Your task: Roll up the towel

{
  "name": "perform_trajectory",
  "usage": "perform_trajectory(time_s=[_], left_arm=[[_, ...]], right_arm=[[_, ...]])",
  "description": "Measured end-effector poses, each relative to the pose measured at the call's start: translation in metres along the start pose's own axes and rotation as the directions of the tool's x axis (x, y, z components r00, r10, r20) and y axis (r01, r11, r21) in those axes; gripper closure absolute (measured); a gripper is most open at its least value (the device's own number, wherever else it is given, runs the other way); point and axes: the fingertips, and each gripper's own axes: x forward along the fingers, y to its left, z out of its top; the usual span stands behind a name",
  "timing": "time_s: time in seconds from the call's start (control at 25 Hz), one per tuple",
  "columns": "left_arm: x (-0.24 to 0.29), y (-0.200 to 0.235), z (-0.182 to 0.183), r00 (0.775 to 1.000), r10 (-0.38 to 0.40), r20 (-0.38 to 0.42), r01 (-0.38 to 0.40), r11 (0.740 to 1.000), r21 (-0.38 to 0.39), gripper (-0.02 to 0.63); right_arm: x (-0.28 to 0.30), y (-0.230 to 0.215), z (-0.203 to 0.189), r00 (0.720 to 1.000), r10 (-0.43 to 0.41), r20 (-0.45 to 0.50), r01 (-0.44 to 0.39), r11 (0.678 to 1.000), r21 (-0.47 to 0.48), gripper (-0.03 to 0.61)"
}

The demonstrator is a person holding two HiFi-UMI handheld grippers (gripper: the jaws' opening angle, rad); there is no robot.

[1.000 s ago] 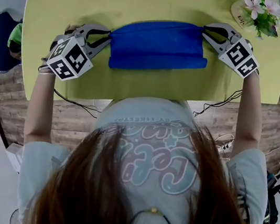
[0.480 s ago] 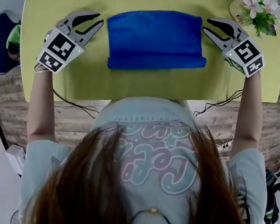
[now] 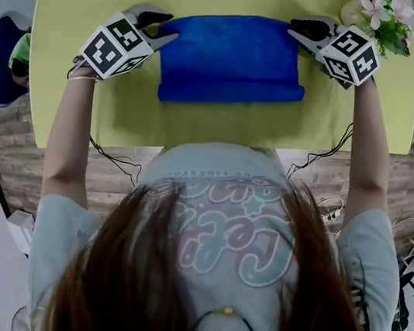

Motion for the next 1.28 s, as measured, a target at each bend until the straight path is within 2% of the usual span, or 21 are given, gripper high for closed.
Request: perform_trajectory(time_s=[0.08,0.16,0.2,0.28,0.36,0.44,0.52,0.72,0.92,1.0,1.12,1.28], left_arm=[[0.0,-0.002,-0.001,1.0,-0.029,0.0,0.029,0.999,-0.024,0.482],[0.0,-0.004,-0.001,0.999,-0.045,0.0,0.045,0.999,-0.026,0.51],[-0.001,-0.004,-0.001,0.999,-0.04,-0.001,0.04,0.999,-0.012,0.556],[-0.005,-0.005,0.0,1.0,-0.004,0.005,0.004,1.0,0.031,0.578],[-0.011,-0.003,0.004,0.997,0.063,0.034,-0.066,0.993,0.095,0.584],[-0.017,-0.005,0.005,0.99,0.121,0.074,-0.132,0.977,0.169,0.584],[-0.02,-0.012,0.004,0.986,0.137,0.099,-0.157,0.959,0.235,0.584],[-0.032,-0.039,0.002,0.988,0.089,0.127,-0.126,0.938,0.323,0.589],[-0.023,-0.057,-0.015,0.999,0.034,0.019,-0.039,0.908,0.417,0.588],[-0.018,-0.058,-0.02,1.0,0.024,-0.017,-0.014,0.906,0.424,0.588],[-0.016,-0.058,-0.021,0.999,0.002,-0.042,0.015,0.92,0.392,0.588],[-0.018,-0.06,-0.023,0.998,-0.028,-0.05,0.045,0.928,0.369,0.587]], right_arm=[[0.001,0.002,0.0,1.0,0.023,-0.005,-0.023,1.0,-0.007,0.504],[0.0,0.005,0.0,1.0,0.03,-0.002,-0.03,0.999,-0.036,0.553],[-0.002,0.006,0.001,1.0,0.019,0.008,-0.019,0.998,-0.054,0.554],[-0.007,0.007,0.004,0.999,-0.018,0.045,0.022,0.995,-0.094,0.554],[-0.016,0.009,0.009,0.993,-0.057,0.103,0.071,0.989,-0.13,0.555],[-0.025,0.014,0.012,0.984,-0.086,0.157,0.112,0.98,-0.165,0.555],[-0.031,0.022,0.01,0.98,-0.095,0.174,0.13,0.971,-0.2,0.555],[-0.033,0.043,-0.002,0.989,-0.084,0.124,0.116,0.952,-0.284,0.555],[-0.026,0.06,-0.018,0.999,-0.046,0.0,0.043,0.929,-0.367,0.552],[-0.024,0.062,-0.02,0.999,-0.036,-0.025,0.024,0.933,-0.359,0.552],[-0.023,0.062,-0.021,0.999,0.019,-0.042,-0.03,0.961,-0.276,0.541],[-0.028,0.06,-0.027,0.995,0.086,-0.058,-0.096,0.975,-0.202,0.478]])
